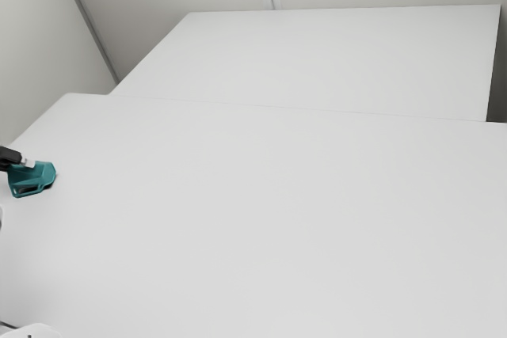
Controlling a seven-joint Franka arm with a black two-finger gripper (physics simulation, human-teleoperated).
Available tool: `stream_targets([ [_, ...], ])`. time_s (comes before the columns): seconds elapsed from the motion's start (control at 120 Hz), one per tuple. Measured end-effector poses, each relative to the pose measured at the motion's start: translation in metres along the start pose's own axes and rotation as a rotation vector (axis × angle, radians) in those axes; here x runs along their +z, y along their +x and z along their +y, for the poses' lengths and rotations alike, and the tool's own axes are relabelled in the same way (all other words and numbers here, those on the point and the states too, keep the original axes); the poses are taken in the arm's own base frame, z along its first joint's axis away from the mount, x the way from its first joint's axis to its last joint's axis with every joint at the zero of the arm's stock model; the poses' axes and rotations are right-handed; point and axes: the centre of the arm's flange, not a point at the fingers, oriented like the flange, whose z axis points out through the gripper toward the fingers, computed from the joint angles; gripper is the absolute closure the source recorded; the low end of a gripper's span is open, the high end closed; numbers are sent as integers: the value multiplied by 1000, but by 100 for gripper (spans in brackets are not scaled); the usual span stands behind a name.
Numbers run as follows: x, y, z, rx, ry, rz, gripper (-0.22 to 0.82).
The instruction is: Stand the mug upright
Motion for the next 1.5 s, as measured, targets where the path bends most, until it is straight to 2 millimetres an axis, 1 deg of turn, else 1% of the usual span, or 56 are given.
stream_targets([
  [0.15, -4, 4, 5, 6, -5, 8, 34],
  [0.333, -14, 2, 12, -6, -15, 21, 39],
  [0.483, -16, -1, 12, -17, -18, 20, 54],
  [0.6, -19, 0, 14, -15, -10, 18, 64],
  [0.758, -31, 11, 32, 5, 0, 13, 73],
  [0.9, -29, 20, 53, 19, 9, -40, 76],
  [0.992, -20, 31, 77, 41, 23, -103, 77],
  [1.083, -8, 46, 110, 78, 52, -183, 78],
  [1.167, -4, 65, 150, 128, 94, -255, 78],
  [1.233, 1, 72, 180, 157, 121, -306, 78],
  [1.325, 11, 87, 225, 215, 167, -377, 79],
  [1.442, 16, 92, 280, 269, 224, -440, 79],
  [1.5, 19, 93, 301, 291, 251, -461, 79],
])
